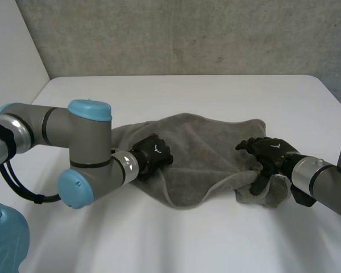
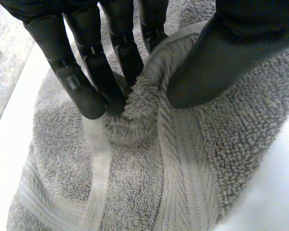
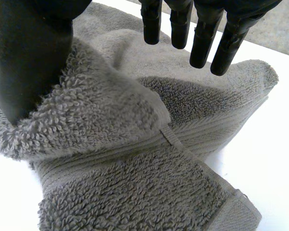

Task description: Fold the towel.

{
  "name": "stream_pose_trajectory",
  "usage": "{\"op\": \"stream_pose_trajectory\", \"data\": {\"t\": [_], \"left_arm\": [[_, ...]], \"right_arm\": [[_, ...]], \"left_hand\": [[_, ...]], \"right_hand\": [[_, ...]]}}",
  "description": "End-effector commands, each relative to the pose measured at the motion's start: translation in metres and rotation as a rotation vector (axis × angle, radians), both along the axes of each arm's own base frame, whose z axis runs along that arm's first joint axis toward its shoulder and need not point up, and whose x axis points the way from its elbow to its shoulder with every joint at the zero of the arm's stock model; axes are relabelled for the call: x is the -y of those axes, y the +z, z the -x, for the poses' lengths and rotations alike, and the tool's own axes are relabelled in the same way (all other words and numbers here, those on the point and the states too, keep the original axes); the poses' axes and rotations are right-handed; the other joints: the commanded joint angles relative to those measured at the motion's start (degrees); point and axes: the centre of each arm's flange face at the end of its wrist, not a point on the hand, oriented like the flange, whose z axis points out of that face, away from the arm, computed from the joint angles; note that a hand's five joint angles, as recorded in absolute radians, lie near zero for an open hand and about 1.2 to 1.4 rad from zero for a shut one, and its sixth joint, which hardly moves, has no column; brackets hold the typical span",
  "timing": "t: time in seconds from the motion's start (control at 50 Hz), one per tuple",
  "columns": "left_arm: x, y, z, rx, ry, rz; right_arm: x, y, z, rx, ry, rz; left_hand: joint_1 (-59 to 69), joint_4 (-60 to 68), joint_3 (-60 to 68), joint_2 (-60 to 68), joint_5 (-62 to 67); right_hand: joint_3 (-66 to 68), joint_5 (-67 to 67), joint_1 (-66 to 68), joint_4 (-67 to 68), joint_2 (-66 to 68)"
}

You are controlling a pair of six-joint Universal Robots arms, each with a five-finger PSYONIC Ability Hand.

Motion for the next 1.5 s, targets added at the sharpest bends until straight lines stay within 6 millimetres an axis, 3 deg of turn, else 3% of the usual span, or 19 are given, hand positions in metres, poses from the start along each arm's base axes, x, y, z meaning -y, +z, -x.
{"op": "stream_pose_trajectory", "data": {"t": [0.02,0.22,0.26,0.32,0.46,0.54,0.7,0.82,0.96,1.3,1.5], "left_arm": [[0.004,0.009,-0.005,0.003,0.043,0.026],[0.003,0.052,-0.022,-0.113,0.193,0.057],[0.001,0.068,-0.033,-0.211,0.281,0.041],[0.002,0.076,-0.046,-0.293,0.359,0.024],[-0.002,0.076,-0.071,-0.383,0.477,-0.003],[-0.009,0.068,-0.077,-0.396,0.500,-0.020],[-0.019,0.051,-0.090,-0.448,0.524,0.001],[-0.020,0.045,-0.092,-0.464,0.526,0.024],[-0.024,0.045,-0.094,-0.464,0.525,0.023],[-0.026,0.043,-0.094,-0.469,0.520,0.028],[-0.026,0.043,-0.094,-0.471,0.518,0.030]], "right_arm": [[0.000,0.000,0.000,-0.001,0.000,0.001],[0.003,0.009,0.001,0.007,-0.003,0.022],[0.004,0.017,0.003,0.006,-0.014,0.044],[0.003,0.031,0.004,0.011,-0.018,0.083],[-0.005,0.061,0.006,0.023,-0.015,0.150],[-0.009,0.066,0.011,0.010,-0.024,0.147],[-0.012,0.058,0.040,-0.106,-0.048,0.065],[-0.018,0.053,0.039,-0.075,0.003,-0.014],[-0.003,0.034,0.052,-0.064,-0.033,-0.063],[0.024,-0.014,0.054,-0.038,-0.097,-0.174],[0.026,-0.020,0.041,-0.004,-0.084,-0.202]], "left_hand": [[0.4,-3.7,-4.1,-2.5,-12.2],[0.4,-3.7,-4.1,-2.5,-12.2],[0.4,-3.7,-4.1,-2.5,-12.2],[0.4,-3.7,-4.1,-2.5,-12.2],[0.4,-3.7,-4.1,-2.5,-12.2],[0.4,-3.7,-4.1,-2.5,-12.2],[0.4,-3.7,-4.1,-2.5,-12.2],[0.4,-3.7,-4.1,-2.5,-12.2],[0.4,-3.7,-4.1,-2.5,-12.2],[0.4,-3.7,-4.1,-2.5,-12.2],[0.4,-3.7,-4.1,-2.5,-12.2]], "right_hand": [[-4.1,-3.5,-3.0,-4.5,-4.5],[-4.1,-3.5,-3.0,-4.5,-4.5],[-4.1,-3.5,-3.0,-4.5,-4.5],[-4.1,-3.5,-3.0,-4.5,-4.5],[-4.1,-3.5,-3.0,-4.5,-4.5],[-4.1,-3.5,-3.0,-4.5,-4.5],[-4.1,-3.5,-3.0,-4.5,-4.5],[-4.1,-3.5,-3.0,-4.5,-4.5],[-4.1,-3.5,-3.0,-4.5,-4.5],[-3.0,-2.4,-1.9,-3.4,-3.4],[16.0,16.6,17.1,15.5,15.6]]}}
